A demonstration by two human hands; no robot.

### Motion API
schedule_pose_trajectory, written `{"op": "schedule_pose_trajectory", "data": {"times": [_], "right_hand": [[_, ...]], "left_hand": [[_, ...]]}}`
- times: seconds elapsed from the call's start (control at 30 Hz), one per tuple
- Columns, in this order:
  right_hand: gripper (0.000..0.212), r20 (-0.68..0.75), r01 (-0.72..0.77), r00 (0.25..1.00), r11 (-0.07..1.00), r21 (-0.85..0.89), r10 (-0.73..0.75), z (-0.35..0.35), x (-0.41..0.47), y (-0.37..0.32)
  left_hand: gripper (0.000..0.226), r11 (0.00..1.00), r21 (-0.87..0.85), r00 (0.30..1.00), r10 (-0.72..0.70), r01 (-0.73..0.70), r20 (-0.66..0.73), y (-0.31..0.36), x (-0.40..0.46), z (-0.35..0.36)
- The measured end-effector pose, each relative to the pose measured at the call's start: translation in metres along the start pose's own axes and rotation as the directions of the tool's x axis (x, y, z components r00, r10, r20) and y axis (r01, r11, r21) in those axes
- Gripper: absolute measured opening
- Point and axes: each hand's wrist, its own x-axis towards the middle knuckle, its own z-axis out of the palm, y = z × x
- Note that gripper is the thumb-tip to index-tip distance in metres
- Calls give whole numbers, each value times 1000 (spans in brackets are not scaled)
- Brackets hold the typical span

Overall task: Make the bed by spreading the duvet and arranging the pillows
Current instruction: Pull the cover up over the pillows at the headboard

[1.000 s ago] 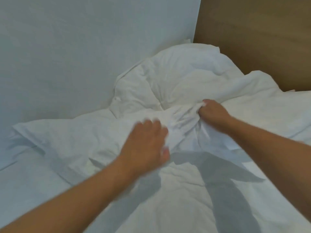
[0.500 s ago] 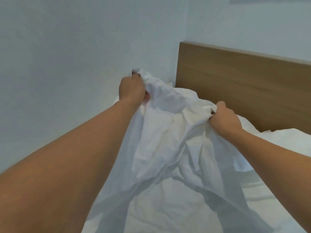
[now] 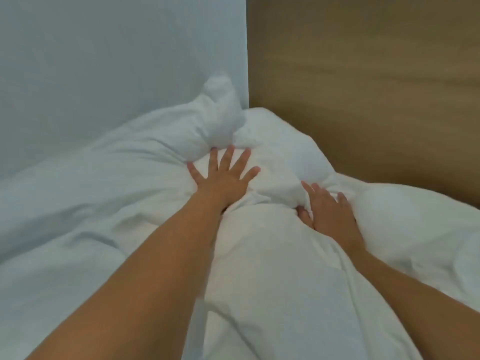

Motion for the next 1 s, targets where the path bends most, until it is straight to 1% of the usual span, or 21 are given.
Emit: {"op": "schedule_pose_trajectory", "data": {"times": [0.07,0.1,0.13,0.2,0.27,0.33,0.4,0.43,0.5,0.57,0.6,0.63,0.7,0.73,0.77,0.8,0.87,0.93,1.0], "right_hand": [[58,54,-63,997,994,93,58,41,24,11],[56,67,-100,994,986,133,92,52,35,15],[54,111,-139,987,973,183,120,58,46,19],[49,187,-167,976,937,306,113,63,62,27],[48,174,-166,978,930,327,113,63,65,32],[48,149,-160,982,926,343,114,59,61,35],[47,145,-167,982,922,349,123,57,54,36],[45,132,-182,981,913,365,143,55,50,37],[44,121,-236,972,859,454,203,59,49,35],[54,59,-265,959,802,535,277,64,46,33],[56,23,-254,957,797,547,290,65,44,33],[54,2,-252,954,797,549,300,66,44,33],[42,5,-249,956,798,549,294,63,45,35],[38,18,-245,960,802,544,281,62,45,36],[36,30,-247,961,810,532,273,61,46,37],[37,33,-251,961,814,523,275,61,46,37],[36,-8,-230,961,817,529,276,61,45,37],[34,-76,-183,962,824,536,263,61,44,40],[32,-124,-122,966,820,559,228,57,43,40]], "left_hand": [[63,994,109,999,5,1,-51,9,29,45],[65,988,154,996,29,-15,-87,14,44,58],[67,983,177,992,62,-42,-108,20,59,66],[68,979,190,985,106,-80,-134,29,84,76],[72,966,249,981,111,-69,-156,35,105,81],[78,956,289,991,82,-49,-102,42,117,81],[79,958,281,996,73,-58,-42,46,122,78],[76,962,265,998,67,-59,-21,49,122,75],[71,982,185,999,34,-40,35,56,117,61],[61,999,-13,999,34,-34,20,69,90,31],[55,990,-124,998,59,-61,-19,77,63,16],[52,977,-184,993,92,-104,-73,85,24,6],[59,962,-170,966,185,-216,-179,101,-71,4],[67,960,-94,954,243,-262,-175,106,-116,17],[80,965,0,962,262,-262,-72,109,-148,28],[95,967,68,967,241,-246,79,108,-160,43],[120,962,173,965,175,-210,197,109,-152,73],[129,962,208,948,108,-175,299,110,-136,88],[130,961,213,935,98,-179,342,107,-132,99]]}}
